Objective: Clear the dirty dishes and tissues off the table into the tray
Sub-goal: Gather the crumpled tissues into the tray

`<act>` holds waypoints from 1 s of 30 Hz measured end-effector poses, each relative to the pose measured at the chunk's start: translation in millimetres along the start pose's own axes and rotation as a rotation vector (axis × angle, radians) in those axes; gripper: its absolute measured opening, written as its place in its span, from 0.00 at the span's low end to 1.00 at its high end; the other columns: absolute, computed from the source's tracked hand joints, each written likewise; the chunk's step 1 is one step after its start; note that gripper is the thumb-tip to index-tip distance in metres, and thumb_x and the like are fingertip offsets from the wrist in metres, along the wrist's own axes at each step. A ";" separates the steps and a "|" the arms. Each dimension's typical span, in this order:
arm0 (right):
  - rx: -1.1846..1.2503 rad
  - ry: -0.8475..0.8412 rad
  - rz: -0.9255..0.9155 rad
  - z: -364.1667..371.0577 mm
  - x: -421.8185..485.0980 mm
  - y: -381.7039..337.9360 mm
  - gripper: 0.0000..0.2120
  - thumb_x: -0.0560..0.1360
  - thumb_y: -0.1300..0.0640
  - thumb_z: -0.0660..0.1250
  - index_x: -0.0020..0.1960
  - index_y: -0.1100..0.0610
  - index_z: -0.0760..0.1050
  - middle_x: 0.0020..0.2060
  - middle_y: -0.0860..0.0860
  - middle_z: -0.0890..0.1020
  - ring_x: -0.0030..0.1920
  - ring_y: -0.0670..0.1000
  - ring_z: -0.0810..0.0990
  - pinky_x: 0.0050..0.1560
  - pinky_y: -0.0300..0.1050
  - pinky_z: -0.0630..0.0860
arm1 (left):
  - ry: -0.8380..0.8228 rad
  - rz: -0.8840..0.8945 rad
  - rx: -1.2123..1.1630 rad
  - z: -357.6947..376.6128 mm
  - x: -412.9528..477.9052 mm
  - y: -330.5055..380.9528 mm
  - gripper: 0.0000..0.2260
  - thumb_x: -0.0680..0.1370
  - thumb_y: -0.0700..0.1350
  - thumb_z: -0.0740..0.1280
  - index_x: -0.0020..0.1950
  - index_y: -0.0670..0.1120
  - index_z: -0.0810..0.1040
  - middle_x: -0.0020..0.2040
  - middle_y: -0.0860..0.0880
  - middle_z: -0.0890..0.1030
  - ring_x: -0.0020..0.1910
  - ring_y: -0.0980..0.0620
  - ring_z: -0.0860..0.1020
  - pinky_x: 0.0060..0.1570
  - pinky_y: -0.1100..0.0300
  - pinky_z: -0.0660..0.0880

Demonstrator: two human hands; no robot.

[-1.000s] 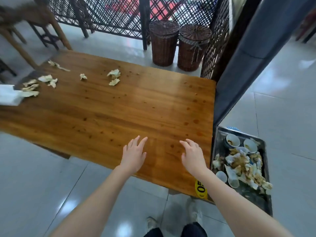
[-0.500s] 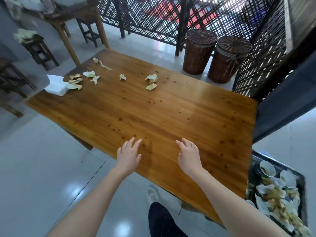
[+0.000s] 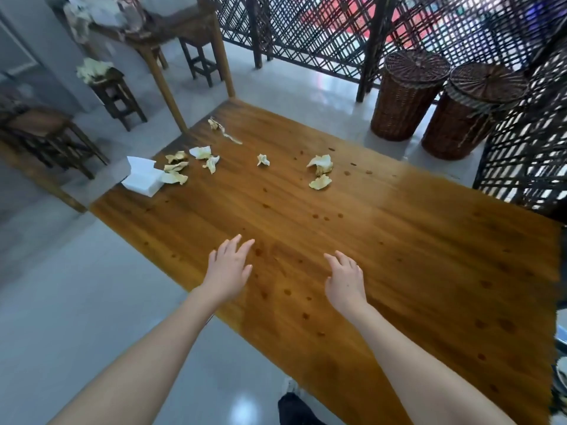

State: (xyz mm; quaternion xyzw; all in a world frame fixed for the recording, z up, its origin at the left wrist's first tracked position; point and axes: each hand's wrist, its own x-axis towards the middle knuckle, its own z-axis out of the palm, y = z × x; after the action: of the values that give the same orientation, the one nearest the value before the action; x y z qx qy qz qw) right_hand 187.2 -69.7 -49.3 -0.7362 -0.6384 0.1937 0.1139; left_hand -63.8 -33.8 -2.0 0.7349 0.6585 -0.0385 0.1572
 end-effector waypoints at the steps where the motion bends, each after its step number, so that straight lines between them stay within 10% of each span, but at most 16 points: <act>1: -0.002 -0.008 -0.006 -0.9 9.9 -5.1 0.27 0.77 0.64 0.61 0.74 0.52 0.63 0.73 0.55 0.64 0.73 0.56 0.60 0.73 0.53 0.56 | 0.004 -0.004 -0.009 -6.6 9.6 -4.0 0.25 0.82 0.51 0.58 0.78 0.55 0.53 0.79 0.48 0.53 0.77 0.45 0.52 0.74 0.44 0.53; 30: -0.009 0.063 0.228 -17.9 211.7 -43.1 0.30 0.76 0.64 0.64 0.75 0.54 0.59 0.74 0.54 0.63 0.73 0.55 0.62 0.72 0.51 0.60 | -0.122 0.230 0.005 -48.9 255.3 -22.5 0.27 0.82 0.50 0.59 0.79 0.54 0.52 0.79 0.47 0.53 0.78 0.46 0.52 0.74 0.46 0.55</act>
State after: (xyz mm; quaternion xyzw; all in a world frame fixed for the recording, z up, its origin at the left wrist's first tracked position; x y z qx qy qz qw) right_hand 179.5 146.9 -44.9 -0.8101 -0.5476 0.1792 0.1078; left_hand -60.1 225.8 -27.0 0.8021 0.5591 -0.0665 0.1988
